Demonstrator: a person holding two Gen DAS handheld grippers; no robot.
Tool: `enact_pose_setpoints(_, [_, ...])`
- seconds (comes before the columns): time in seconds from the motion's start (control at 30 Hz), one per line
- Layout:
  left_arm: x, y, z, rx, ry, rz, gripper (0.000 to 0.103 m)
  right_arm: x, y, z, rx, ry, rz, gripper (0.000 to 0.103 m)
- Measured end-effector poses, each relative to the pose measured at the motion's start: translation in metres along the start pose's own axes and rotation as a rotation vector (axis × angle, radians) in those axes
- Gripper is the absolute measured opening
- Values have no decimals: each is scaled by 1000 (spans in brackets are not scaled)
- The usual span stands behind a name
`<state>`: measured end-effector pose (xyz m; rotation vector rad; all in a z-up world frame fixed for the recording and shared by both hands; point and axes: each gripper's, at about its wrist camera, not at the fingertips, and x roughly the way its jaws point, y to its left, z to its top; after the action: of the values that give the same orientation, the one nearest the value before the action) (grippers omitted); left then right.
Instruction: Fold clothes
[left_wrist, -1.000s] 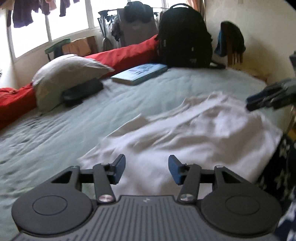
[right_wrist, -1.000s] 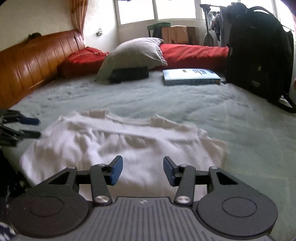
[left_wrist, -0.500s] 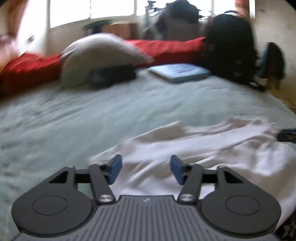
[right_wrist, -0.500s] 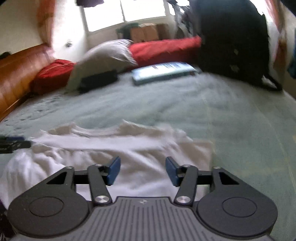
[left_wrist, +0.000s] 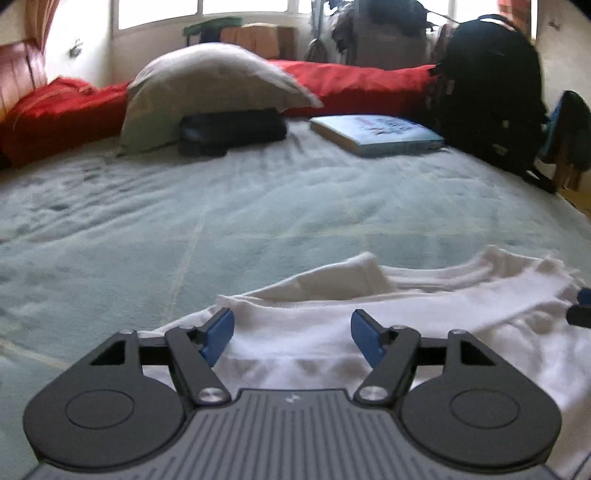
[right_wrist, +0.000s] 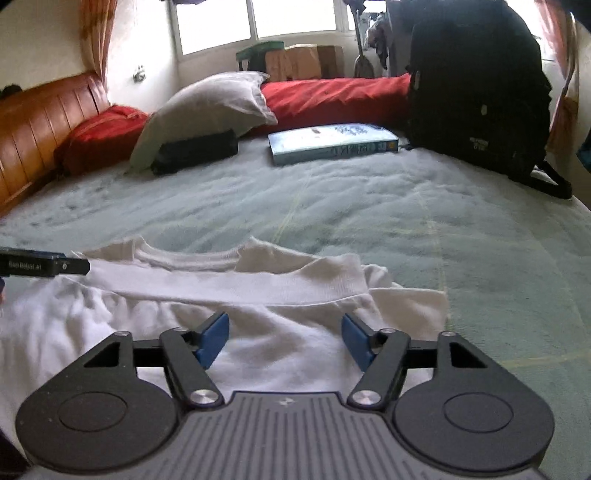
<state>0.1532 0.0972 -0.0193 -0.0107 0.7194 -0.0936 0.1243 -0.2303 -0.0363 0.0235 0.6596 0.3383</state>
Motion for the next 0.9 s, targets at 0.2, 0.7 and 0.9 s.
enact_pose_setpoints(0.2, [-46, -39, -26, 91, -27, -142, 88, -18, 25, -11, -60, 7, 49, 86])
enact_pose_setpoints(0.7, [-47, -50, -37, 80, -14, -42, 91, -1, 48, -1, -106, 27, 44, 92])
enact_pose_setpoints(0.9, [-28, -42, -46, 40, 39, -32, 91, 43, 67, -5, -166, 59, 5, 93])
